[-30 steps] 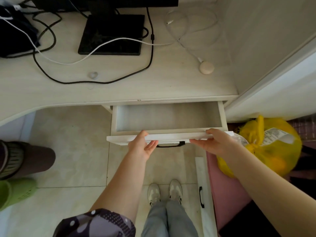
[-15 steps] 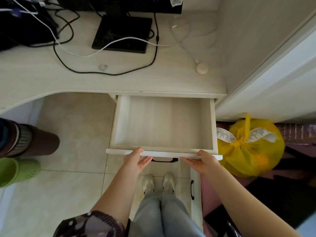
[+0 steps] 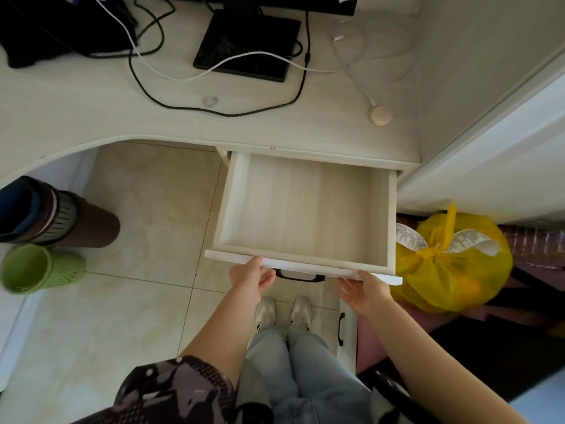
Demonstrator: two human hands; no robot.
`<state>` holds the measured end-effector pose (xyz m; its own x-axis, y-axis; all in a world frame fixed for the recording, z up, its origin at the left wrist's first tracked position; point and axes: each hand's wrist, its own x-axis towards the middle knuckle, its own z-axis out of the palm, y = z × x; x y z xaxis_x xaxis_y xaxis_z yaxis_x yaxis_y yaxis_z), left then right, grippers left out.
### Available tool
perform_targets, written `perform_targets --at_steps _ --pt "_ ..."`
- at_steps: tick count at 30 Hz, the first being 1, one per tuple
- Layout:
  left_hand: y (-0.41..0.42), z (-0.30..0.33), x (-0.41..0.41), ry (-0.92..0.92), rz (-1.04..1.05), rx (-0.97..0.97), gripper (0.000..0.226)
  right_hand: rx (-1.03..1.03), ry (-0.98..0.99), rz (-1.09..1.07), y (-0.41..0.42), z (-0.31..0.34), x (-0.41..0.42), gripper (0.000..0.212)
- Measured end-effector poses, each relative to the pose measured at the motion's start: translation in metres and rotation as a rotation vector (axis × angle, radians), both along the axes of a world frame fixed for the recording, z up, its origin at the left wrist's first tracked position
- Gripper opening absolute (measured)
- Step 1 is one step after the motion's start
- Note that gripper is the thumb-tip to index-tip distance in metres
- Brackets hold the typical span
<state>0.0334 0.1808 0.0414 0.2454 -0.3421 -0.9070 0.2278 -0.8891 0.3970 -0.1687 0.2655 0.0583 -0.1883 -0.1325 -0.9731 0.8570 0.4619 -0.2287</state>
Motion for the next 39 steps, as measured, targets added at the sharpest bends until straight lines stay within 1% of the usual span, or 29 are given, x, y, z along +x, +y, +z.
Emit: perform_targets --at_steps 4,6,9,11,14,16,18,19,21,22,26,29,34,39 --pt "0.004 0.009 0.009 -0.107 -0.139 -0.034 0.022 -0.034 -0.103 0.129 -0.004 0.011 0.008 0.022" --pt "0.007 0.018 0.016 -0.136 -0.2 -0.076 0.023 -0.043 -0.111 0.247 -0.011 0.02 0.011 0.018" --pt "0.013 0.035 0.031 -0.178 -0.25 -0.191 0.021 -0.051 -0.057 0.399 -0.027 0.033 0.023 0.014" --pt "0.017 0.044 0.043 -0.255 -0.313 -0.26 0.018 -0.085 -0.006 0.499 -0.045 0.041 0.036 0.015" --pt "0.022 0.052 0.059 -0.369 -0.377 -0.31 0.017 -0.137 0.098 0.721 -0.075 0.05 0.06 0.023" --pt "0.024 0.057 0.072 -0.447 -0.413 -0.316 0.017 -0.166 0.156 0.89 -0.093 0.056 0.079 0.024" --pt "0.025 0.061 0.086 -0.503 -0.405 -0.325 0.018 -0.208 0.227 1.031 -0.109 0.056 0.097 0.02" --pt "0.025 0.063 0.093 -0.525 -0.394 -0.329 0.017 -0.232 0.263 1.088 -0.116 0.056 0.106 0.023" --pt "0.026 0.066 0.109 -0.574 -0.385 -0.331 0.015 -0.267 0.337 1.207 -0.127 0.055 0.125 0.041" --pt "0.026 0.068 0.117 -0.597 -0.386 -0.332 0.015 -0.28 0.377 1.271 -0.131 0.057 0.136 0.046" --pt "0.024 0.073 0.157 -0.672 -0.346 -0.328 0.016 -0.356 0.484 1.479 -0.149 0.064 0.183 0.045" --pt "0.021 0.077 0.195 -0.708 -0.291 -0.32 0.015 -0.459 0.563 1.624 -0.159 0.069 0.225 0.046" --pt "0.011 0.084 0.271 -0.77 -0.255 -0.314 0.018 -0.521 0.702 1.759 -0.181 0.075 0.305 0.045" --pt "-0.011 0.09 0.35 -0.851 -0.308 -0.315 0.02 -0.549 0.779 1.844 -0.209 0.076 0.382 0.045"
